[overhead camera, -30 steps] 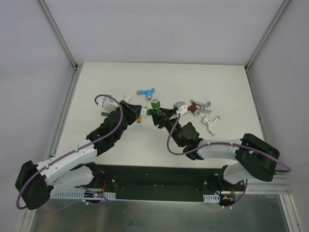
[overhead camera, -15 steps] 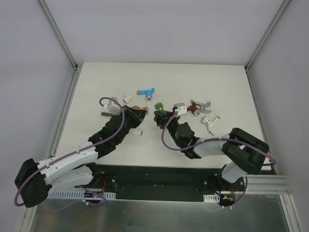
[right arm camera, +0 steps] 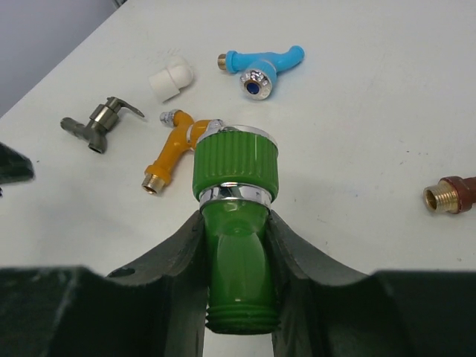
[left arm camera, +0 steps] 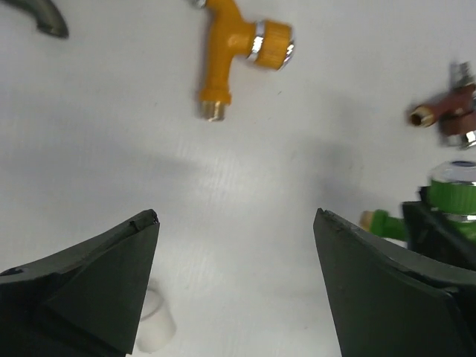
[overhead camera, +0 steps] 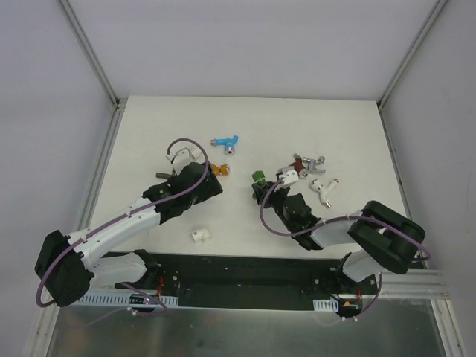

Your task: Install the water faucets

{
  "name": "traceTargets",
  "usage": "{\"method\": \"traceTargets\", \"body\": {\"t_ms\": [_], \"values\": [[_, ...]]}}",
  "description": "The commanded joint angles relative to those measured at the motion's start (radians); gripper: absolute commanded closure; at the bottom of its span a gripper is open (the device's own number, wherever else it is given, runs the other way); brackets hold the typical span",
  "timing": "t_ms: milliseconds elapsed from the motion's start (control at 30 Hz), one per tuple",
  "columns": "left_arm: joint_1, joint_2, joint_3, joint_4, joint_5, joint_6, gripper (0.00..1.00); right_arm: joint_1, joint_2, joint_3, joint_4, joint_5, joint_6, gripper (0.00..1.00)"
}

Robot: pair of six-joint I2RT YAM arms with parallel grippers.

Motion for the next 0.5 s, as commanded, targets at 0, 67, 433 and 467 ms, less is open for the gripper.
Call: {"method": "traceTargets", "body": {"t_ms": [0, 67, 433, 467], "values": [[0.002, 0.038, 0.042, -0.297, 0.107, 0.031, 0.12, 0.0, -0.167, -0.01, -0.112, -0.081, 0.013, 1.0], [-0.002, 0.026, 0.021, -0.337, 0.136, 0.005, 0.12, 0.0, -0.221, -0.03, -0.176, -0.085, 0.012, 1.0], [-0.075, 0.153, 0.06, -0.461, 0.234, 0.121, 0.17, 0.0, -0.382, -0.122, -0.272, -0.139, -0.036, 1.0], [-0.078, 0.176, 0.072, -0.477, 0.236, 0.153, 0.18, 0.0, -0.387, -0.127, -0.269, -0.144, -0.042, 1.0]]}}
